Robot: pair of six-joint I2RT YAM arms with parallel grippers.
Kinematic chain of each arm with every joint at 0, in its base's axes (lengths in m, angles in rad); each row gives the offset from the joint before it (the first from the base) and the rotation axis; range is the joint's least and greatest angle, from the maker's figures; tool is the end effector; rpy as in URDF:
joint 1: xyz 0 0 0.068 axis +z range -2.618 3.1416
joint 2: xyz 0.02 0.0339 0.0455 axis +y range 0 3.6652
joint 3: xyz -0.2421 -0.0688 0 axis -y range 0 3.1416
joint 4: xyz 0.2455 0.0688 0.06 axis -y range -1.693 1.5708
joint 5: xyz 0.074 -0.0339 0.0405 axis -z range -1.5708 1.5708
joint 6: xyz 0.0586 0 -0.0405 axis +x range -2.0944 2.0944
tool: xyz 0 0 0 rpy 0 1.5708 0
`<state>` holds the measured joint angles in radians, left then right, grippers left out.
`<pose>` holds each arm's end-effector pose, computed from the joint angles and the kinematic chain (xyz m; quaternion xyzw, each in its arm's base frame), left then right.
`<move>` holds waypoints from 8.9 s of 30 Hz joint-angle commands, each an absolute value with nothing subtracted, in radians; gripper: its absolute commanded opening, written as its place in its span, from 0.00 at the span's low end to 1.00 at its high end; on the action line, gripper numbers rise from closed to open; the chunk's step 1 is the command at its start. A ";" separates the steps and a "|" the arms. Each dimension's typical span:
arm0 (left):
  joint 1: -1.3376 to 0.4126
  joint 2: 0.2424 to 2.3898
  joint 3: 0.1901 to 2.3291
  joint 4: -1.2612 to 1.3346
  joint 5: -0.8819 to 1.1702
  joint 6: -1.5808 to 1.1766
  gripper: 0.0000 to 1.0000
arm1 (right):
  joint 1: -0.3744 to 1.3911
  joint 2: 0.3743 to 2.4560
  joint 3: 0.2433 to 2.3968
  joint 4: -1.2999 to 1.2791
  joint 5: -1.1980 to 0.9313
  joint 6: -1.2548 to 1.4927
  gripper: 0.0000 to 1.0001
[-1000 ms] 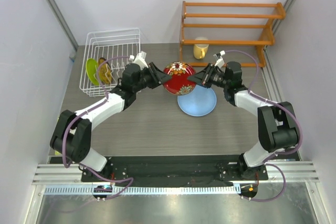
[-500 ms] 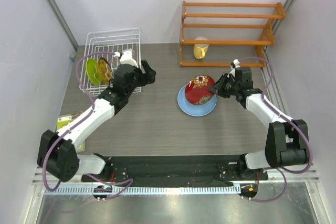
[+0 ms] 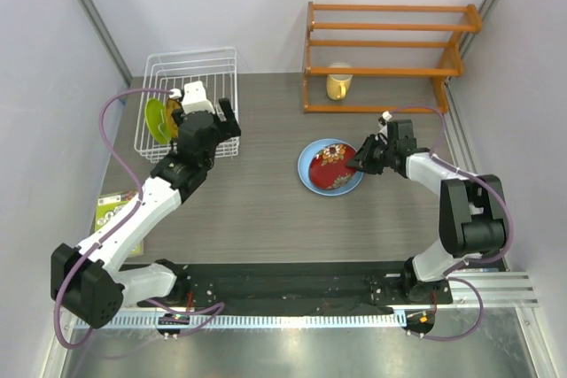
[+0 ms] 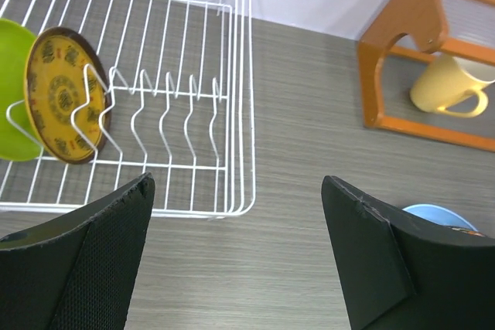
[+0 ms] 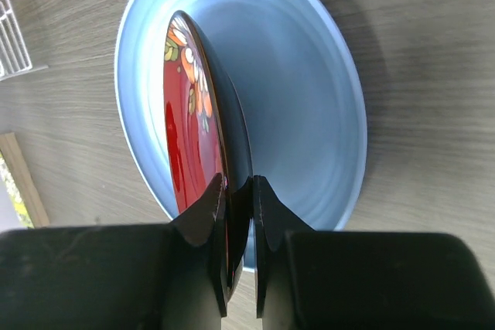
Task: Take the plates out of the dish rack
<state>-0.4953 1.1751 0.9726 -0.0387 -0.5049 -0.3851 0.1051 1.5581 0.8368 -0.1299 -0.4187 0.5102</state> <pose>0.2782 -0.1181 0.3164 -0.1119 0.7694 -0.0767 0.6242 0.3207 0.0578 0.1426 0.1125 0.9115 0.2897 0.2693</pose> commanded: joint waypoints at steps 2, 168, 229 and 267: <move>-0.494 1.161 0.966 -0.057 -0.566 -0.357 0.90 | 0.110 1.607 0.902 -0.037 -0.509 0.508 0.28; -0.433 1.081 0.930 -0.098 -0.750 -0.282 0.98 | 0.101 1.531 0.891 -0.215 -0.414 0.428 0.46; 0.072 1.767 1.239 0.063 -0.514 -0.275 0.53 | 0.097 1.529 1.022 -0.426 -0.095 0.261 0.80; -0.047 1.566 1.302 0.018 -0.707 0.138 0.00 | 0.097 1.528 1.017 -0.428 -0.110 0.255 0.80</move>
<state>0.0055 1.6547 1.2636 -0.0338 -0.5953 0.0372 0.1005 1.5452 0.9806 -0.4419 -0.1009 0.2638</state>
